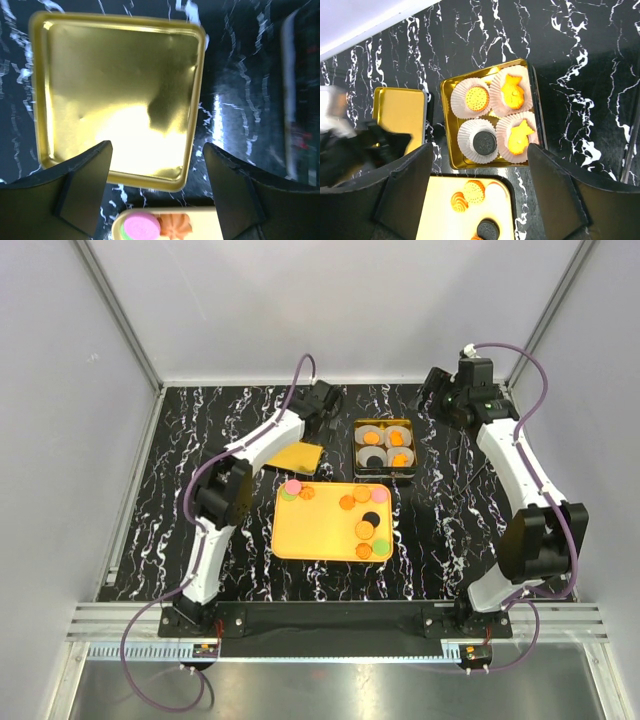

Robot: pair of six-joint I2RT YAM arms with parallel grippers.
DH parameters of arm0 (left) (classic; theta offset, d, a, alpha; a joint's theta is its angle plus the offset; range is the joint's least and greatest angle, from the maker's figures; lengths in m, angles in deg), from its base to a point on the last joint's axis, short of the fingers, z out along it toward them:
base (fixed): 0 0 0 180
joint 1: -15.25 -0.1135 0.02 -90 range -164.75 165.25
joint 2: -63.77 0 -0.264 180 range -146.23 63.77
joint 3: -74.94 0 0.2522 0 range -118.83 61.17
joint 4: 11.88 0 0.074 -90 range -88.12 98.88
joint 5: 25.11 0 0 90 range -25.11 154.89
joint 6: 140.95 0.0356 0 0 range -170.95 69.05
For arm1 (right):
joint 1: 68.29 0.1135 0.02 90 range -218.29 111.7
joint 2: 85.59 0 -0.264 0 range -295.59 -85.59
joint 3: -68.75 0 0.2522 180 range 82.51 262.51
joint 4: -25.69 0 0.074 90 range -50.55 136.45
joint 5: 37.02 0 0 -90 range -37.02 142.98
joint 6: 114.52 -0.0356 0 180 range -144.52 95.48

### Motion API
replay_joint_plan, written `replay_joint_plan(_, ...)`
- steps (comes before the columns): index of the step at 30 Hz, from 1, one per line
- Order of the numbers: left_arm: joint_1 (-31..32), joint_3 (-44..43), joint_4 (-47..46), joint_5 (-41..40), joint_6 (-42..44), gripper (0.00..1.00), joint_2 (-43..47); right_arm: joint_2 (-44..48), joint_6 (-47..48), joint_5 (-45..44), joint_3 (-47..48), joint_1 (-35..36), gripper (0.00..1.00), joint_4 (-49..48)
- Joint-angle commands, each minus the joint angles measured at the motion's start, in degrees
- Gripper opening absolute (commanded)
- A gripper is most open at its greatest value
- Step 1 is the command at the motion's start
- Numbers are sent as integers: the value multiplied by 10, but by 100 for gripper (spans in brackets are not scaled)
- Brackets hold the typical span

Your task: Pack the cookies

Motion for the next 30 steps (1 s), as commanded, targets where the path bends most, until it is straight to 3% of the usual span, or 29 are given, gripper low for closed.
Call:
replay_joint_plan(1, 1, -54, 8, -8, 28, 77, -25, 34, -12, 16, -12, -1, 82, -40)
replay_joint_plan(9, 4, -11, -54, 23, 14, 68, -57, 35, -11, 22, -6, -1, 77, -34)
replay_joint_plan(18, 8, -45, -53, 33, 10, 54, -101, 44, -6, 17, -13, -1, 77, -31)
replay_joint_plan(24, 8, -47, -63, 31, 8, 27, -105, 39, -6, 21, -16, -2, 77, -34)
replay_joint_plan(30, 1, -55, -59, 52, 5, 6, -114, 40, -4, 19, -15, -1, 78, -34)
